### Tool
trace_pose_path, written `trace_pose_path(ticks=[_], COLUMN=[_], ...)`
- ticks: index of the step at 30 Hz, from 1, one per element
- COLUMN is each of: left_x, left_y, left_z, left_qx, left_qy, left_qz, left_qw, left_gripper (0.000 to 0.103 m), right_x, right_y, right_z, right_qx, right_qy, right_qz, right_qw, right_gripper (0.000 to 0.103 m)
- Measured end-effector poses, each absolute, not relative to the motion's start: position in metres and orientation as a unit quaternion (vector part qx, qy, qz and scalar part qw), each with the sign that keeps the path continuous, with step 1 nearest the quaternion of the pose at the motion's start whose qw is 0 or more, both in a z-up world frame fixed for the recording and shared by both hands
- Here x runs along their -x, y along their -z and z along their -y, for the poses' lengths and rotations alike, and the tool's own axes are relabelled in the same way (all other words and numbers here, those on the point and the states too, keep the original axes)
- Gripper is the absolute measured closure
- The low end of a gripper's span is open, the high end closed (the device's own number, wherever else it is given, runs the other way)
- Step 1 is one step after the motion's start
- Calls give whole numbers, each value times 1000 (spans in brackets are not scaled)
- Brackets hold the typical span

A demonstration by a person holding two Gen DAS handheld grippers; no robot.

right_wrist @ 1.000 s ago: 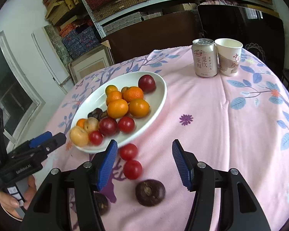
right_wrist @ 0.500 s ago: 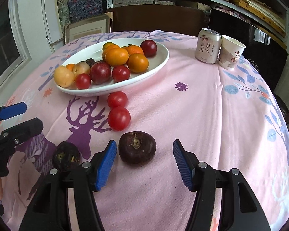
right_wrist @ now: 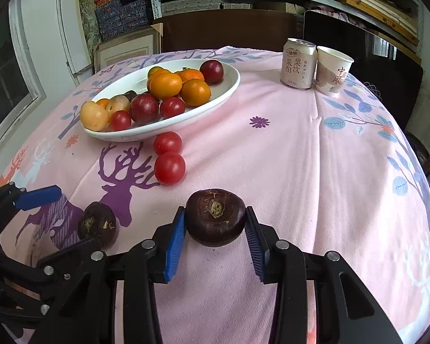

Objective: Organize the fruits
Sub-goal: 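Grasp a dark brown fruit with the right gripper while the left gripper grasps another dark brown fruit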

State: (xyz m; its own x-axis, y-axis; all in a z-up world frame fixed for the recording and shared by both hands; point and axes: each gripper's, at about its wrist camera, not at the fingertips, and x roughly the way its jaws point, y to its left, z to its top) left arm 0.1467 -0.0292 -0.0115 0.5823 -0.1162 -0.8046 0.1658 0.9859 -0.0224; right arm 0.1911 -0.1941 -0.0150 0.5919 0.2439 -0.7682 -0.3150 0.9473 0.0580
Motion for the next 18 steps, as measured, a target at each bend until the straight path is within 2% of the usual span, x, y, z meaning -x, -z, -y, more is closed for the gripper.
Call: trace_pose_path(ticks=[1, 3, 5, 6, 7, 13, 18], left_x=[-147, -149, -152, -153, -152, -150, -156], left_y=[13, 16, 21, 23, 21, 6, -37], left_z=[32, 38, 40, 40, 40, 31, 11], left_qx=[-31, -38, -37, -34, -34, -33, -28], left_qy=[79, 84, 93, 97, 99, 94, 77], left_qz=[-450, -453, -468, -471, -465, -454, -414], left_qw=[889, 887, 878, 876, 879, 885, 907], left_gripper=[17, 32, 57, 58, 63, 63, 63], right_x=[-191, -191, -191, -191, -190, -186, -182], right_y=[14, 13, 12, 11, 11, 3, -22], right_z=[197, 199, 200, 199, 199, 199, 196], right_qx=[36, 29, 26, 26, 26, 22, 21], right_qy=[-157, -159, -163, -164, -166, -171, -179], right_qz=[-423, -422, -420, -419, -418, -410, -379], right_qw=[892, 892, 892, 892, 893, 896, 907], right_gripper=[62, 62, 62, 62, 62, 62, 62])
